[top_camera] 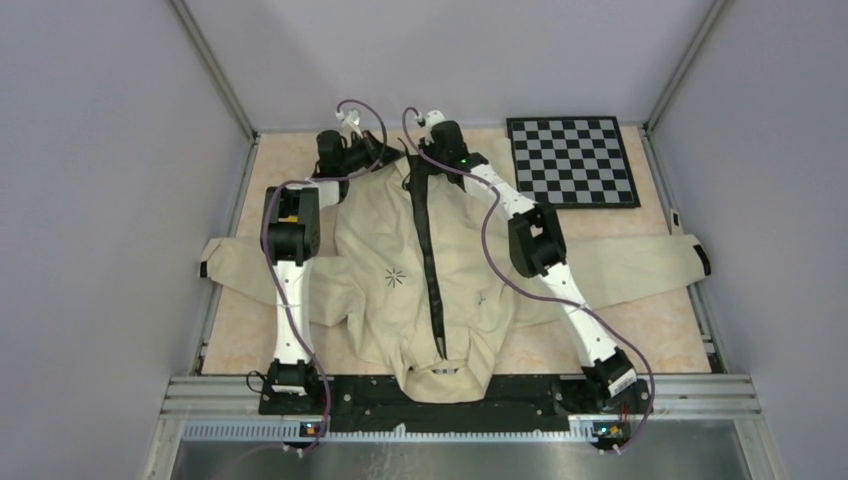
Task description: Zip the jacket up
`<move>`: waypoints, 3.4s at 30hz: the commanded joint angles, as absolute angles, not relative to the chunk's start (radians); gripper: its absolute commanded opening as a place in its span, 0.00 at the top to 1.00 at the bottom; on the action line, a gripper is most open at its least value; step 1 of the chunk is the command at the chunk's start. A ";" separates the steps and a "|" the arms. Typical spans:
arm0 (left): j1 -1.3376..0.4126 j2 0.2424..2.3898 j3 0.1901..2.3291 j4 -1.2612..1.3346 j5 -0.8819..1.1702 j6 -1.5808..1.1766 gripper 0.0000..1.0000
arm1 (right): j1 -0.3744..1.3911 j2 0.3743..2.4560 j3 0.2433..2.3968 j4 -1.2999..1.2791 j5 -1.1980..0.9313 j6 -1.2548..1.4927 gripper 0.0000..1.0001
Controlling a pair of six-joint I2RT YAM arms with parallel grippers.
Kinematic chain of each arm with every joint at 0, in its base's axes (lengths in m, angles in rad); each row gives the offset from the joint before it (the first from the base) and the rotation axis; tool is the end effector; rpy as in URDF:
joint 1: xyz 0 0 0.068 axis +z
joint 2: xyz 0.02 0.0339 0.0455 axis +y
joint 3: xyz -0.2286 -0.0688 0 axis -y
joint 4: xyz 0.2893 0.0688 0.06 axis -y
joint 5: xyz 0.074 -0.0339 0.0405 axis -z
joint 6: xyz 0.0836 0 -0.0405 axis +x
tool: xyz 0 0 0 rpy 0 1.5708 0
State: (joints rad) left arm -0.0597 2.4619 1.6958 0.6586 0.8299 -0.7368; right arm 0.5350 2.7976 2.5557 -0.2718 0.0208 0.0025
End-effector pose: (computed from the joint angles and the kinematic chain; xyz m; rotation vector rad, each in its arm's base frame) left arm 0.5728 -0.0960 0.0859 0.0691 1.8115 -1.2715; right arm 0.5753 0.3389 0.1021 -0.5399 2.0282 0.3044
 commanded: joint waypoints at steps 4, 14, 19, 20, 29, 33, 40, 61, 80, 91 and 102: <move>-0.060 2.414 1.712 0.702 0.874 -0.716 1.00 | 0.529 2.639 2.520 -0.172 0.004 -0.021 0.92; -0.057 2.419 1.715 0.694 0.871 -0.725 1.00 | 0.540 2.355 2.122 -0.284 -0.024 -0.125 1.00; -0.057 2.421 1.715 0.698 0.871 -0.732 1.00 | 0.554 2.344 2.012 -0.412 -0.108 -0.179 1.00; -0.057 2.419 1.716 0.697 0.870 -0.731 1.00 | 0.555 2.334 1.961 -0.376 -0.115 -0.165 1.00; -0.057 2.427 1.725 0.685 0.875 -0.722 1.00 | 0.562 2.294 1.932 -0.344 -0.244 -0.123 0.55; -0.055 2.425 1.724 0.677 0.880 -0.712 1.00 | 0.560 2.241 1.946 -0.394 -0.208 -0.166 0.44; -0.052 2.425 1.723 0.685 0.886 -0.718 1.00 | 0.558 2.316 2.167 -0.507 -0.220 -0.239 0.37; -0.034 2.318 1.611 0.674 0.763 -0.668 1.00 | 0.511 2.629 2.480 -0.225 -0.059 0.131 0.56; -0.023 2.211 1.500 0.677 0.715 -0.624 1.00 | 0.564 2.816 2.625 -0.177 0.029 0.070 0.33; -0.024 2.201 1.490 0.682 0.739 -0.614 1.00 | 0.586 2.862 2.674 -0.194 0.036 0.023 0.48; -0.022 2.205 1.490 0.680 0.752 -0.607 1.00 | 0.599 2.832 2.639 -0.325 0.052 -0.038 0.49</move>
State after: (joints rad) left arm -0.0280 2.2669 1.4975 0.6289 0.7273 -0.6270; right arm 0.5819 2.8582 2.6274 -0.2276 0.0441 -0.0044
